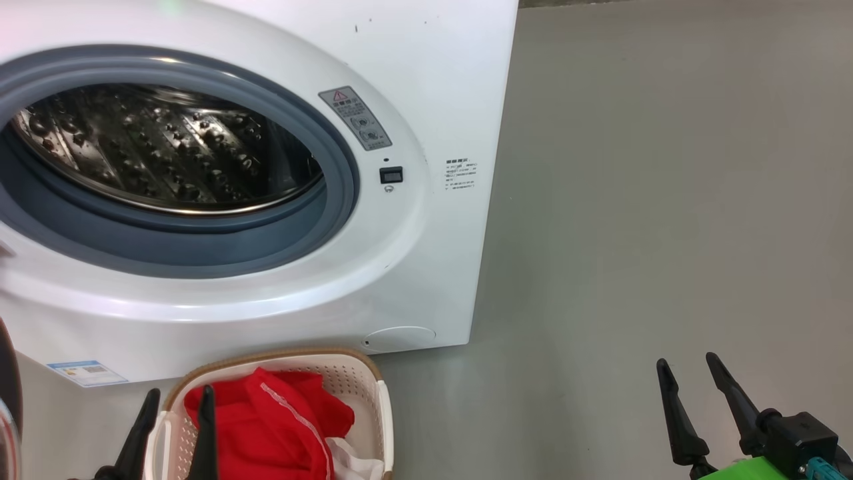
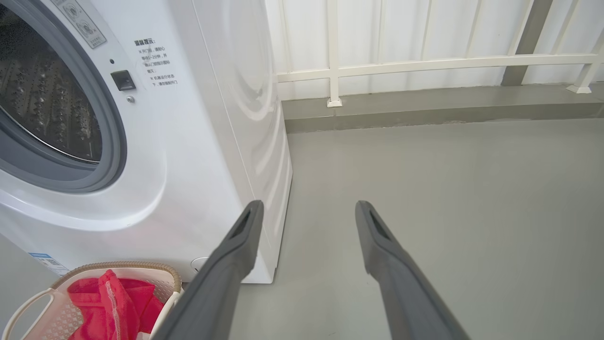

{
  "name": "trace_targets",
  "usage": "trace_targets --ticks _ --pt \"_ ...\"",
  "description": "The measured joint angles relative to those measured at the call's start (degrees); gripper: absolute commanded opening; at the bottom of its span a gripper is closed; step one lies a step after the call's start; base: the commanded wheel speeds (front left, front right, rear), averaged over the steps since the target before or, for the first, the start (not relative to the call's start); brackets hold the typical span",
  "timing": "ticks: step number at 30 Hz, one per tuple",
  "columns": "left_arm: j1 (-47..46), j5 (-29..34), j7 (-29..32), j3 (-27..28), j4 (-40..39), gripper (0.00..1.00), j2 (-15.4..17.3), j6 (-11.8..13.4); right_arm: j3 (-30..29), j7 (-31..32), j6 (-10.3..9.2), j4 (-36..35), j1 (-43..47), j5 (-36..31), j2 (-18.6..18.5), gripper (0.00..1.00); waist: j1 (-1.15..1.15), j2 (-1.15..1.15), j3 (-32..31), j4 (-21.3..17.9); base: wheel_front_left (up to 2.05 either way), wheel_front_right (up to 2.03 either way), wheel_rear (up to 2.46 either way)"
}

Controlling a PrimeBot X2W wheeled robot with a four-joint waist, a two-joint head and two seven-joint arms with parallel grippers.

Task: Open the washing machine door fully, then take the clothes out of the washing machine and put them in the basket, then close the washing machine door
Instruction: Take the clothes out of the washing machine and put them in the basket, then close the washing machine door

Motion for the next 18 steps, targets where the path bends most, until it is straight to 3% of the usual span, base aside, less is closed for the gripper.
trace_targets --ticks 18 --pt "0.02 -0.03 0.00 -0.07 -0.32 1.00 -0.11 0.00 0.10 0.00 0.00 -0.12 -0.09 0.00 0.10 1.00 0.00 0.00 0.54 0.08 0.00 0.00 0.00"
